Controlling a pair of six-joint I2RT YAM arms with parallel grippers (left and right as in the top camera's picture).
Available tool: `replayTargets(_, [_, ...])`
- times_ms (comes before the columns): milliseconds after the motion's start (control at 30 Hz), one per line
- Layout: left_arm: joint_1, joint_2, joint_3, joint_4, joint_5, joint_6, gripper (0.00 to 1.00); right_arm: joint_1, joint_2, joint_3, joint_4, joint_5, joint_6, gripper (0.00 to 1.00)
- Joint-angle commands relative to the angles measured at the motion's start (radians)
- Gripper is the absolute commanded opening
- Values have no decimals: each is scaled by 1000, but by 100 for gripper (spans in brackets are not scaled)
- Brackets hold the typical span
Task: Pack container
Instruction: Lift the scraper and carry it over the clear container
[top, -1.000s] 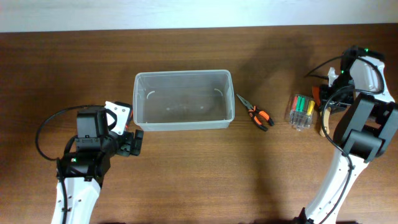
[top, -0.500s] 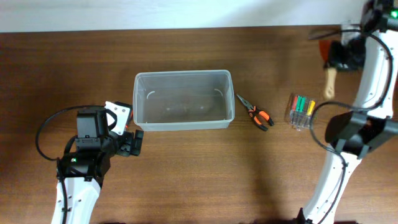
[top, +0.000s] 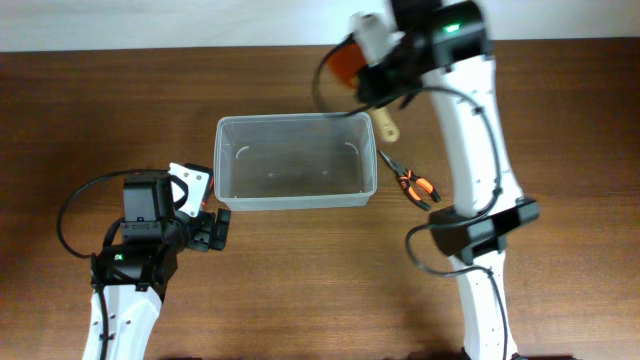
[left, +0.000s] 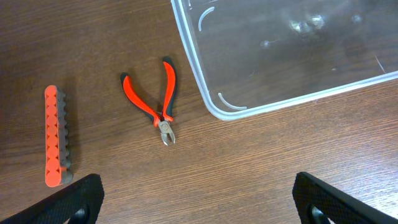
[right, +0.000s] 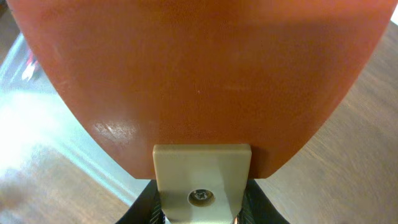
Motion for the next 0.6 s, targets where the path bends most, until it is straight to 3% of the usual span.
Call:
replayTargets(0, [-4,3,19,1,14,-13,99,49,-29,13,4,59,-64,4])
replayTargets(133, [-4,3,19,1,14,-13,99,95,-28,-5,8,57,-84,4])
replayTargets(300, [-4,3,19,1,14,-13,99,142,-28,-106,43,95,-257,5])
replayTargets(567, [-4,3,19,1,14,-13,99,151,-28,-297,139,127,-313,5])
